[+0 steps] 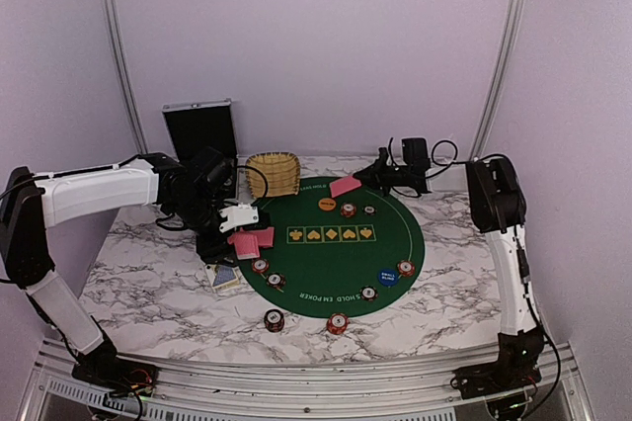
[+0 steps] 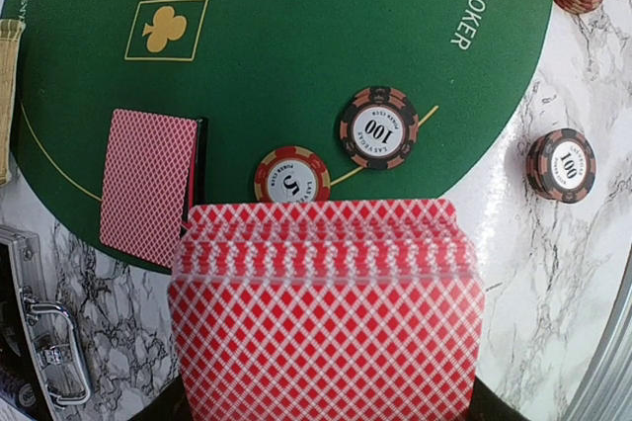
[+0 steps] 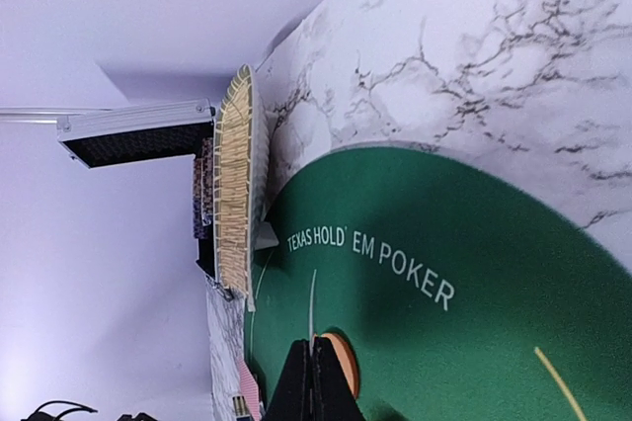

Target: Distribute texas hold em gaming equipment

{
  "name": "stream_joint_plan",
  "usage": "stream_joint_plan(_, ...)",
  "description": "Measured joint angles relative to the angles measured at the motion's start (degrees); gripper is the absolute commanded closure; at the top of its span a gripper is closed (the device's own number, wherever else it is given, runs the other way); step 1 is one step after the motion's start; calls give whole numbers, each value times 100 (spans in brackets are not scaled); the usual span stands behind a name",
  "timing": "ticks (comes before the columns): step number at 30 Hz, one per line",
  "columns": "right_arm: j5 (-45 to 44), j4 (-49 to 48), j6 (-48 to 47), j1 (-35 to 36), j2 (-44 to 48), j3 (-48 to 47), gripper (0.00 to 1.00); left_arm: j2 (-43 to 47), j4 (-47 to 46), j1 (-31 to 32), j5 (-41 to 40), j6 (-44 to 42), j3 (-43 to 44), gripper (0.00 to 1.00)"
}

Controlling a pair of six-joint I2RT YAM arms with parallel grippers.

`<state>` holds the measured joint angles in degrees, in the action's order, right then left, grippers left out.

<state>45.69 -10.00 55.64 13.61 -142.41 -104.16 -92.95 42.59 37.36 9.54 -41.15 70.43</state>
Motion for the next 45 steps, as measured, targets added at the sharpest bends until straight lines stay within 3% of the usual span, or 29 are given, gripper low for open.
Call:
stream_joint_plan(7, -369, 302, -260, -42, -131, -168, 93, 0, 28, 0, 0, -17, 0, 81)
stream_joint_plan(17, -841, 955, -964, -42, -131, -168, 55, 0, 98, -2, 46, -20, 0, 81)
stream_joint_plan(28, -1891, 2055, -1934, -31, 404, -168, 23, 39, 164, -2, 52, -20, 0, 81)
stream_joint_plan(37, -2496, 2393, -2385, 50, 1740, 787, 2, 63, 179, 0, 72, -13, 13, 81)
stream_joint_plan(45, -1823, 1709, -2236, 1121, 3429, 2352, 1, 72, 225, -2, 109, 26, 240, 81)
